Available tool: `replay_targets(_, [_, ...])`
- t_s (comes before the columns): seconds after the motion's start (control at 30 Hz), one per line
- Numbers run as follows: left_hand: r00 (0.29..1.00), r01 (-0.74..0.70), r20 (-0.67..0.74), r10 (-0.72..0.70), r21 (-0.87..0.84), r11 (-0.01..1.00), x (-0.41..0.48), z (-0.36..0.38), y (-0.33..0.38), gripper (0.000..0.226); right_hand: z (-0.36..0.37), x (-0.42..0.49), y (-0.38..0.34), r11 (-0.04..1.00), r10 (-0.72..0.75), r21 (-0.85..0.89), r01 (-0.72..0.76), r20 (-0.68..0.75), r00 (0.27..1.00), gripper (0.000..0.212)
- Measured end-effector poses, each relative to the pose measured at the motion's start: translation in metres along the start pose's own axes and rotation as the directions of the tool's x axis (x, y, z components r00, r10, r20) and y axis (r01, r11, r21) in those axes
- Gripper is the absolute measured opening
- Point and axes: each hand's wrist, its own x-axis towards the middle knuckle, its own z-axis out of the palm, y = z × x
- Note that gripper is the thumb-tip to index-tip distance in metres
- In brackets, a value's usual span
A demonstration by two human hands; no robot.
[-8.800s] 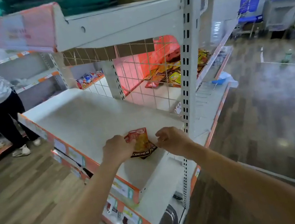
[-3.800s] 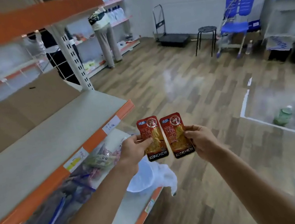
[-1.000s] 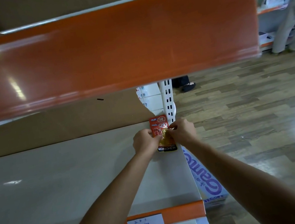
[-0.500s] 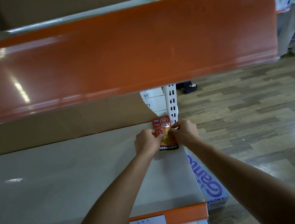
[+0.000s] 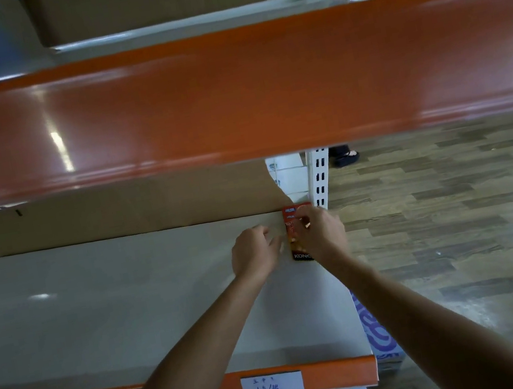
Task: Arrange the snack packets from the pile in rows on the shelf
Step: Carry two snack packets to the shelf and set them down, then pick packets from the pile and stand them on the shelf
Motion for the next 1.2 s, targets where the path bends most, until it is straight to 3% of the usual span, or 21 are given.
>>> replay_targets(0.1, [0.999, -0.037, -0.029, 0.039, 0.075, 0.996, -0.005, -0.016, -0.02, 0.041, 0.018, -0.011, -0.019, 0.987, -0.152, -0.038, 0.154, 0.044, 0.987, 0.017])
replay_targets(0.23, [0.996, -0.024, -0.083, 0.035, 0.136, 0.99, -0.016, -0.044, -0.056, 0.042, 0.046, -0.03, -0.05, 0.966, -0.251, -0.021, 0.257, 0.152, 0.956, 0.026])
replay_targets(0.43, [0.985, 0.063, -0.169, -0.029, 0.198, 0.978, -0.046, -0.104, -0.132, 0.042, 0.101, -0.067, -0.12, 0.94, -0.335, 0.04, 0.339, 0.298, 0.894, 0.031])
replay_targets(0.67, [0.957, 0.152, -0.279, -0.08, 0.245, 0.958, -0.089, -0.18, -0.234, 0.039, 0.176, -0.129, -0.222, 0.902, -0.428, 0.106, 0.419, 0.35, 0.833, 0.03])
replay_targets(0.93, [0.923, 0.248, -0.349, -0.165, 0.207, 0.946, -0.124, -0.254, -0.341, 0.037, 0.249, -0.189, -0.322, 0.871, -0.488, 0.156, 0.466, 0.381, 0.785, 0.029])
replay_targets(1.2, [0.851, 0.343, -0.453, -0.265, 0.099, 0.934, -0.142, -0.312, -0.428, 0.036, 0.313, -0.22, -0.408, 0.822, -0.564, 0.223, 0.524, 0.45, 0.692, 0.029])
